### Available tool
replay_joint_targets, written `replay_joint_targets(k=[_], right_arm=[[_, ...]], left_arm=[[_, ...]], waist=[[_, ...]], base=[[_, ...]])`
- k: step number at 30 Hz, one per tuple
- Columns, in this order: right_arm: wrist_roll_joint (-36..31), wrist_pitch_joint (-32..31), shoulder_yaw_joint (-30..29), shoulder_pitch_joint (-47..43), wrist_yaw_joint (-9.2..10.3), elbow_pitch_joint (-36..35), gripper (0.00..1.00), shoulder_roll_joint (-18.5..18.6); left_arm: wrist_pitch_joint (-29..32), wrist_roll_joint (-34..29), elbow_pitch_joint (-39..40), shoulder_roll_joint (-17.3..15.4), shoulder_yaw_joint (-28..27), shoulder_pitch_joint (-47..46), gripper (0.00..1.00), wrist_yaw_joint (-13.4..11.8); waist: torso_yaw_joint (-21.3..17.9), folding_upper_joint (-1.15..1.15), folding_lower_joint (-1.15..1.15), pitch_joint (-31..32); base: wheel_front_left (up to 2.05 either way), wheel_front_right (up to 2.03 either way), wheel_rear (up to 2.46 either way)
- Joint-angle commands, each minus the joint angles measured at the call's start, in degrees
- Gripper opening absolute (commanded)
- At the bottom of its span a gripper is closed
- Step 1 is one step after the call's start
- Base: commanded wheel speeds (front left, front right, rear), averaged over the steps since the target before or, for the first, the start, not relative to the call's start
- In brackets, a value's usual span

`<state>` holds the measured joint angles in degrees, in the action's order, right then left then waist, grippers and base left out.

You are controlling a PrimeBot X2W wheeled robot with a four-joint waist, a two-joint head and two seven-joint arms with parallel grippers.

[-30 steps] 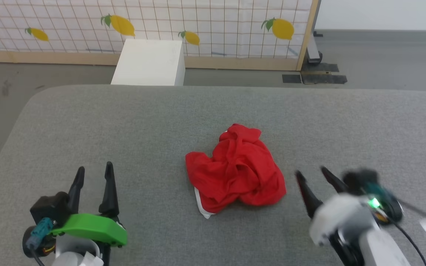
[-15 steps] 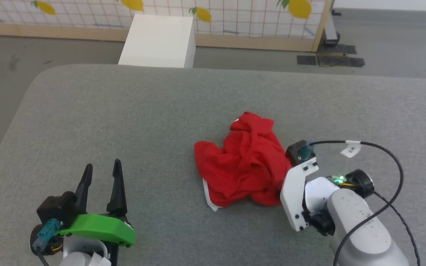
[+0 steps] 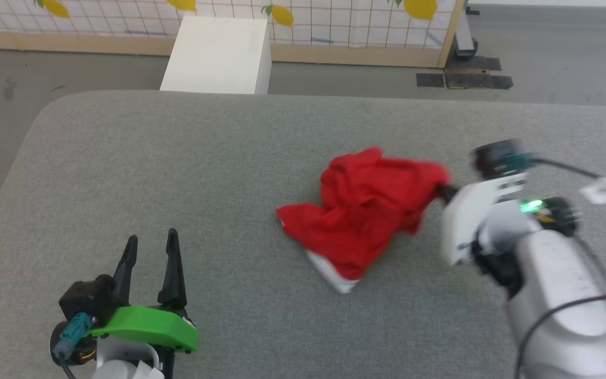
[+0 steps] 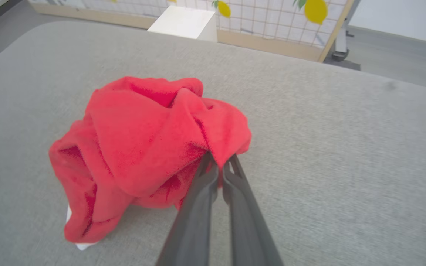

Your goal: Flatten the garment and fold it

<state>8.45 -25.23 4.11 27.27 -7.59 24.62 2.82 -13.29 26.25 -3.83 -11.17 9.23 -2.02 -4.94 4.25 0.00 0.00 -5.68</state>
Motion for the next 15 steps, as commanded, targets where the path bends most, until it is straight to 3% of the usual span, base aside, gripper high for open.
replay_joint_targets(k=[1, 6, 10, 13, 14, 15], right_arm=[[-0.49, 0.80, -2.87, -0.83, 0.10, -1.74, 0.00, 0.48], [-3.16, -1.51, -12.96, -11.07, 0.10, -8.69, 0.00, 0.80], [-1.28, -5.73, -13.73, -20.30, 0.10, -12.08, 0.00, 0.31], [1.85, -5.51, -14.13, -23.48, 0.10, -14.38, 0.00, 0.13], [3.53, -4.32, -14.20, -23.97, 0.10, -15.23, 0.46, 0.11], [5.16, -2.72, -14.58, -24.09, 0.10, -15.98, 1.00, 0.10]], left_arm=[[-0.37, 0.01, -0.16, 0.11, 0.12, 0.13, 1.00, -0.14], [-0.06, 0.27, -0.37, 0.19, 0.67, 0.63, 1.00, -0.07], [0.29, 0.67, -0.55, 0.24, 0.95, 1.19, 1.00, -0.03], [0.51, 0.91, -0.80, 0.30, 1.18, 1.24, 1.00, 0.04], [0.62, 1.02, -0.89, 0.37, 1.30, 1.20, 1.00, 0.07], [0.70, 1.07, -0.96, 0.44, 1.42, 1.15, 1.00, 0.09]], waist=[[-0.50, 0.00, 0.00, 0.62], [-0.97, 0.00, 0.00, 1.68], [-1.50, 0.00, 0.00, 2.03], [-1.81, 0.00, 0.00, 2.22], [-1.83, 0.00, 0.00, 2.28], [-1.79, 0.00, 0.00, 2.42]], base=[[0.00, 0.00, 0.00], [0.00, 0.00, 0.00], [0.00, 0.00, 0.00], [0.00, 0.00, 0.00], [0.00, 0.00, 0.00], [0.00, 0.00, 0.00]])
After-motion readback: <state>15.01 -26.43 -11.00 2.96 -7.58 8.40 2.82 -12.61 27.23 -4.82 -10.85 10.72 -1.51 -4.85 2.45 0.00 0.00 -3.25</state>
